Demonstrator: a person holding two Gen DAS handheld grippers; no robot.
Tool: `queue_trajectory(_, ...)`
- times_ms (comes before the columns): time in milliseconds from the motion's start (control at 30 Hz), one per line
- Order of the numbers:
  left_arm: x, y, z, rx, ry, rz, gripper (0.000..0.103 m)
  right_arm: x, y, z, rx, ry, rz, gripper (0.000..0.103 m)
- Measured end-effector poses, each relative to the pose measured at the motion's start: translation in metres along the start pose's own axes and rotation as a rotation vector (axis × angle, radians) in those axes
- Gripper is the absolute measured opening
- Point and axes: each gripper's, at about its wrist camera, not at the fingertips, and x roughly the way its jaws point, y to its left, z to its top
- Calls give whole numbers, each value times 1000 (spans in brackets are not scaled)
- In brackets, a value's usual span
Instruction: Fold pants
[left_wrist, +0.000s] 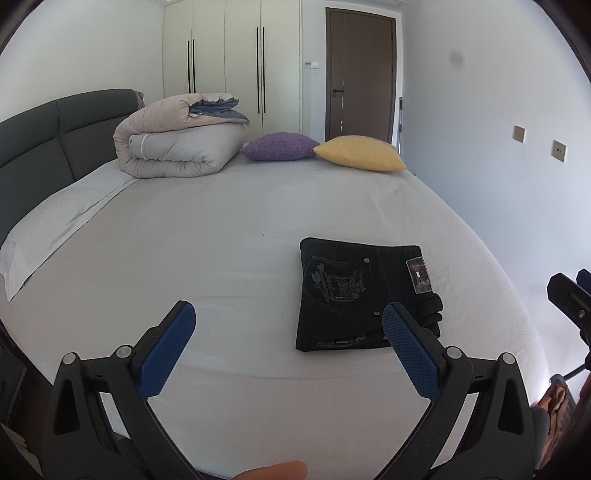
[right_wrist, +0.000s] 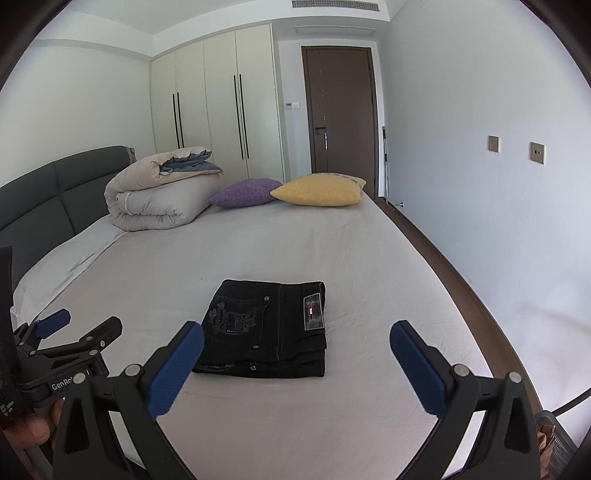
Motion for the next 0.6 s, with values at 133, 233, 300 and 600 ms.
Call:
queue_trajectory(133,14,-2,-7,0,31,5,103,4,-1,-2,6,16,-5,103)
queue_trajectory(233,20,-2,-9,3,38,6,103,6,-2,-3,6,24,-7,103)
queue_trajectory(300,23,-3,-10,6,43,6,103,8,-1,-4,3,29,-7,103)
queue_trajectory(600,33,-1,-13,2,58,13,103,13,1,-6,-3,47,-2,103)
